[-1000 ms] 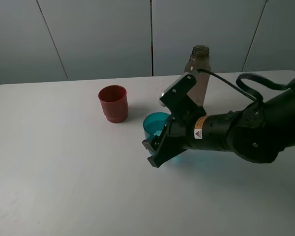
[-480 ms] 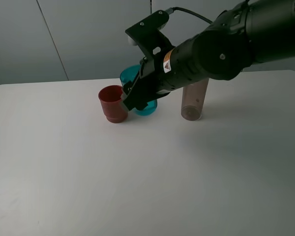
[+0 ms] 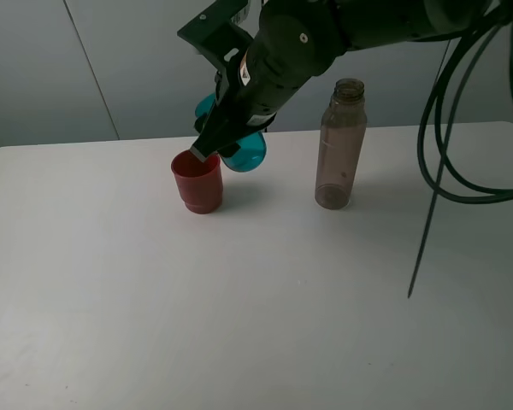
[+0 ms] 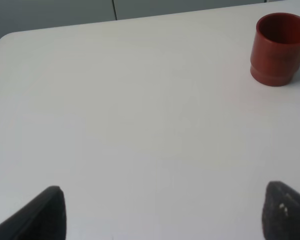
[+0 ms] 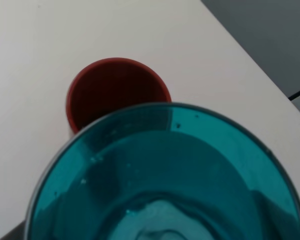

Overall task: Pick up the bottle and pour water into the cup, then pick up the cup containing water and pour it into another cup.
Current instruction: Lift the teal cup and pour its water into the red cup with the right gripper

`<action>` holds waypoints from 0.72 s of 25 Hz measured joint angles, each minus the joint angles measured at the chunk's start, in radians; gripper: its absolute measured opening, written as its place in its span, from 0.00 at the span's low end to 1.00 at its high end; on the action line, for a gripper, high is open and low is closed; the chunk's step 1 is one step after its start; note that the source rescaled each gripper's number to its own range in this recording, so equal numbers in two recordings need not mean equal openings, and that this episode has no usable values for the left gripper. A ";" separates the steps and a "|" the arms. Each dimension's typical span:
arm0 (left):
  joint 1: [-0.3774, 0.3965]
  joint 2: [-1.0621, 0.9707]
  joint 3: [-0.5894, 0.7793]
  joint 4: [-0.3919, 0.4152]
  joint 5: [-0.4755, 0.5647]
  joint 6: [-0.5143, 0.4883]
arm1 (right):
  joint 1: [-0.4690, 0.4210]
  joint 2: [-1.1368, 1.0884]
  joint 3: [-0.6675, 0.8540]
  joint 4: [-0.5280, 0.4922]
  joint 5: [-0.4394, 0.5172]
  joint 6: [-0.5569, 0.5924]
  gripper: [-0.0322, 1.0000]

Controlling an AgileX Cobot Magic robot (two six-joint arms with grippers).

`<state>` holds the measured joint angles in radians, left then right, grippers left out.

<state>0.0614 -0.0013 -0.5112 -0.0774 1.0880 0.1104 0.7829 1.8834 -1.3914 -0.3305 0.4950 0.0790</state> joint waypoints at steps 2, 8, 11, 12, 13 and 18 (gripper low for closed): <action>0.000 0.000 0.000 0.000 0.000 0.000 | -0.007 0.029 -0.035 -0.035 0.018 0.000 0.14; 0.000 0.000 0.000 0.000 0.000 0.000 | -0.015 0.100 -0.099 -0.106 0.032 0.000 0.14; 0.000 0.000 0.000 0.000 0.000 0.000 | -0.015 0.133 -0.128 -0.130 0.030 0.002 0.14; 0.000 0.000 0.000 0.000 0.000 0.000 | -0.015 0.141 -0.138 -0.142 0.030 0.002 0.14; 0.000 0.000 0.000 0.002 0.000 0.000 | -0.015 0.152 -0.145 -0.153 0.030 0.002 0.14; 0.000 0.000 0.000 0.010 0.000 0.000 | -0.015 0.202 -0.165 -0.235 0.028 0.021 0.14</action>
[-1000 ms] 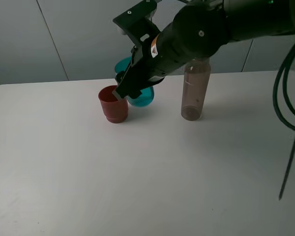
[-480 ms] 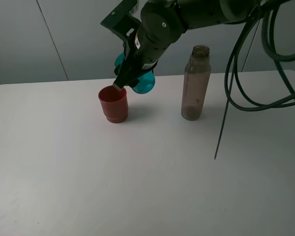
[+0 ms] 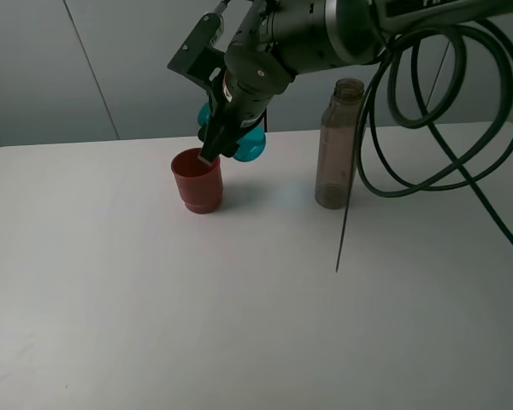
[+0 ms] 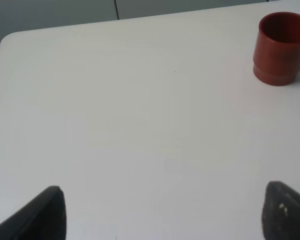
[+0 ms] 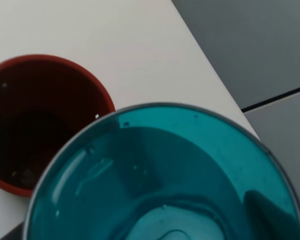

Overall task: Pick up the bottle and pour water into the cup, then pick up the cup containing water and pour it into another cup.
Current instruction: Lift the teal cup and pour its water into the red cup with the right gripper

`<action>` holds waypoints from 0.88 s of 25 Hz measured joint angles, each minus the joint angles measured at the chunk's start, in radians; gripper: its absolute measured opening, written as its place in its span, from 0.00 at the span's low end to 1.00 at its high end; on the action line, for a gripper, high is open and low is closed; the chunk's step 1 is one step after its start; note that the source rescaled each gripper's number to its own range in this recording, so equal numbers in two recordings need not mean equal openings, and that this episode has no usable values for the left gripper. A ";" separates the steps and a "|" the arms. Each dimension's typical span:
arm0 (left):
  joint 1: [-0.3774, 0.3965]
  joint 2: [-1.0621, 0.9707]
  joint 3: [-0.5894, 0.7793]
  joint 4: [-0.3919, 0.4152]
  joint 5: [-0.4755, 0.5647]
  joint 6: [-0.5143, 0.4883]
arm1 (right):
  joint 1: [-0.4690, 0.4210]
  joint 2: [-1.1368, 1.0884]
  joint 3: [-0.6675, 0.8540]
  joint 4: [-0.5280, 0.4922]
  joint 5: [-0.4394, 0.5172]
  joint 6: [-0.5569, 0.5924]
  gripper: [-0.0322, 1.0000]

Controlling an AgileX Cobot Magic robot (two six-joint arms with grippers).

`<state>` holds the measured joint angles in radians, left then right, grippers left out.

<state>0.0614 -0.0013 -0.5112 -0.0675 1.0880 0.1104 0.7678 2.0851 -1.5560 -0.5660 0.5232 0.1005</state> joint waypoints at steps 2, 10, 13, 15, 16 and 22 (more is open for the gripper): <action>0.000 0.000 0.000 0.002 0.000 0.000 | 0.000 0.016 -0.002 -0.032 -0.002 0.016 0.14; 0.000 0.000 0.000 0.018 0.000 0.000 | 0.000 0.041 -0.002 -0.106 -0.006 0.071 0.14; 0.000 0.000 0.000 0.019 0.000 0.000 | 0.000 0.041 -0.006 -0.162 -0.008 0.119 0.14; 0.000 0.000 0.000 0.019 0.000 0.000 | 0.000 0.041 -0.011 -0.212 -0.008 0.158 0.14; 0.000 0.000 0.000 0.019 0.000 0.000 | 0.000 0.041 -0.014 -0.241 -0.010 0.176 0.14; 0.000 0.000 0.000 0.020 0.000 0.000 | 0.000 0.041 -0.013 -0.425 -0.015 0.299 0.14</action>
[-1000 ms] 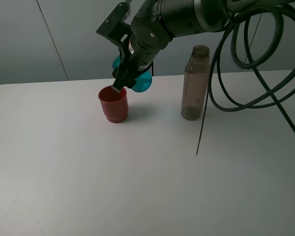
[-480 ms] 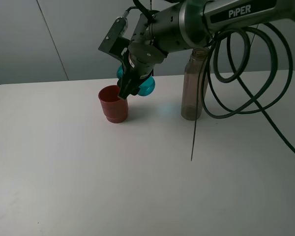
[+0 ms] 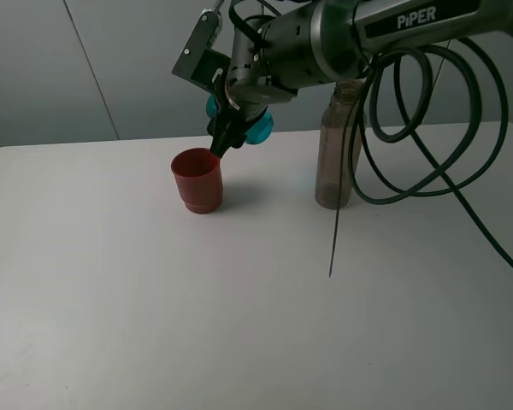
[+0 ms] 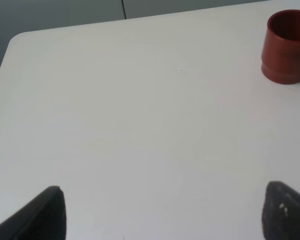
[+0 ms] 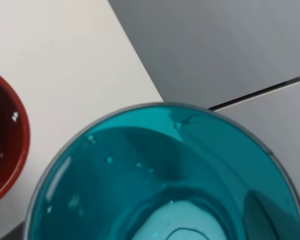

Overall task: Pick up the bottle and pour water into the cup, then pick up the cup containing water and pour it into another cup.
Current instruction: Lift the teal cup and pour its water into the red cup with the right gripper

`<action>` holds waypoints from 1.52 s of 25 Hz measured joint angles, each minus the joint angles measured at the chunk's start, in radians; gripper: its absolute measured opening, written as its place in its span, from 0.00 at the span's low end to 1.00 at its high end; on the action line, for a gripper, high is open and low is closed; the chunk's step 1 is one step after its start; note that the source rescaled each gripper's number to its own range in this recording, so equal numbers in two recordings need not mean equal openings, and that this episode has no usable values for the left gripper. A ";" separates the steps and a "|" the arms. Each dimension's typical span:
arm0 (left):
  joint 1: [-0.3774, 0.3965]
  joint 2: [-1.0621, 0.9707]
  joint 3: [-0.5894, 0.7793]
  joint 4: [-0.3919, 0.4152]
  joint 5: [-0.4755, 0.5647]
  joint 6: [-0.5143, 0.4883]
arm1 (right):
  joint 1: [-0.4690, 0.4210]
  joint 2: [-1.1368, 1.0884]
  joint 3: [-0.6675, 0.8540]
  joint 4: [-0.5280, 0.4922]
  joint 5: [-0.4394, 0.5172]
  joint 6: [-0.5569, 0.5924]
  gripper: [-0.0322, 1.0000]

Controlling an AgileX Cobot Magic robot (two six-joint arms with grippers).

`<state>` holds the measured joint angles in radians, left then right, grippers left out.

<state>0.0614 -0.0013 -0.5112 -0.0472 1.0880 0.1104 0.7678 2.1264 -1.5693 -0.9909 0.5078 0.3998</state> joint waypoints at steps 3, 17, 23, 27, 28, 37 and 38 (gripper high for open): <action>0.000 0.000 0.000 0.000 0.000 0.000 | 0.000 0.000 0.000 -0.102 -0.002 0.072 0.14; 0.000 0.000 0.000 0.000 0.000 0.000 | 0.018 0.055 0.000 -0.308 -0.027 0.145 0.14; 0.000 0.000 0.000 0.000 0.000 0.000 | 0.018 0.055 0.000 -0.430 -0.028 0.191 0.14; 0.000 0.000 0.000 0.000 0.000 0.000 | 0.018 0.055 0.000 -0.504 -0.030 0.217 0.14; 0.000 0.000 0.000 0.000 0.000 0.000 | 0.018 0.055 0.000 -0.520 -0.025 0.222 0.14; 0.000 0.000 0.000 0.000 0.000 0.006 | 0.018 0.055 0.000 -0.632 -0.005 0.229 0.14; 0.000 0.000 0.000 0.000 0.000 0.006 | 0.018 0.055 0.000 -0.644 -0.003 0.231 0.14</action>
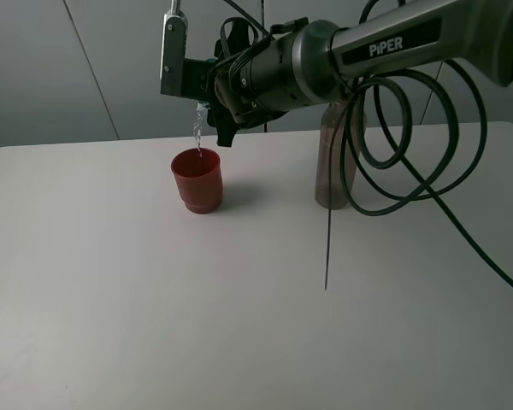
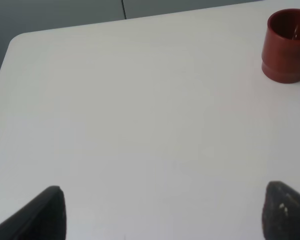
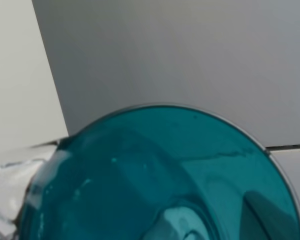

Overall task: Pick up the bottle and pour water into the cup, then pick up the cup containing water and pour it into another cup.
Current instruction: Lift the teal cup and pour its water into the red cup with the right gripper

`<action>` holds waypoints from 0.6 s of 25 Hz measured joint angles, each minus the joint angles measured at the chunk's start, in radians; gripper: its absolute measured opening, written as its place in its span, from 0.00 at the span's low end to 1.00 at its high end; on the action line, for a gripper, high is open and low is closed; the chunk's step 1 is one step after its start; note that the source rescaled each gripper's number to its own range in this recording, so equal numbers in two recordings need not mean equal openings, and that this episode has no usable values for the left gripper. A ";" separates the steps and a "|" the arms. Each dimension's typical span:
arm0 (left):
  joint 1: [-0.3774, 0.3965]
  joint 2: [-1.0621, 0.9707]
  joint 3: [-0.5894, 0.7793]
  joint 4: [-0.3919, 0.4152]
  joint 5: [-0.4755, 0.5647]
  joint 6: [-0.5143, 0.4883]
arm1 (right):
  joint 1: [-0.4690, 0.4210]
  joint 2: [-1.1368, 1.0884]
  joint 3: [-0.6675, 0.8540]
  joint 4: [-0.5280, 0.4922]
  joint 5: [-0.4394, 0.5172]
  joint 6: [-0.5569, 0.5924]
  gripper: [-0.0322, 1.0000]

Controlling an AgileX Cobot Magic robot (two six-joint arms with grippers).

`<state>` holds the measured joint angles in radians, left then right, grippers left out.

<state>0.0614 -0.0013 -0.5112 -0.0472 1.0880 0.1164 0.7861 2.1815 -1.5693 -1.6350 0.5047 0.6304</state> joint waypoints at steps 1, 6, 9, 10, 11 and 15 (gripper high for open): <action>0.000 0.000 0.000 0.000 0.000 0.000 | 0.000 0.000 0.000 -0.006 0.000 0.000 0.14; 0.000 0.000 0.000 0.000 0.000 0.002 | 0.000 0.002 0.000 -0.046 0.006 0.000 0.14; 0.000 0.000 0.000 0.000 0.000 0.002 | 0.000 0.013 0.000 -0.052 0.016 0.000 0.14; 0.000 0.000 0.000 0.001 0.000 0.002 | 0.000 0.015 0.000 -0.052 0.018 0.000 0.14; 0.000 0.000 0.000 0.002 0.000 0.002 | 0.000 0.016 0.000 -0.052 0.018 0.000 0.14; 0.000 0.000 0.000 0.003 0.000 0.000 | 0.000 0.016 0.000 -0.079 0.034 0.000 0.14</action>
<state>0.0614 -0.0013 -0.5112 -0.0442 1.0880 0.1161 0.7861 2.1971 -1.5693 -1.7140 0.5386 0.6304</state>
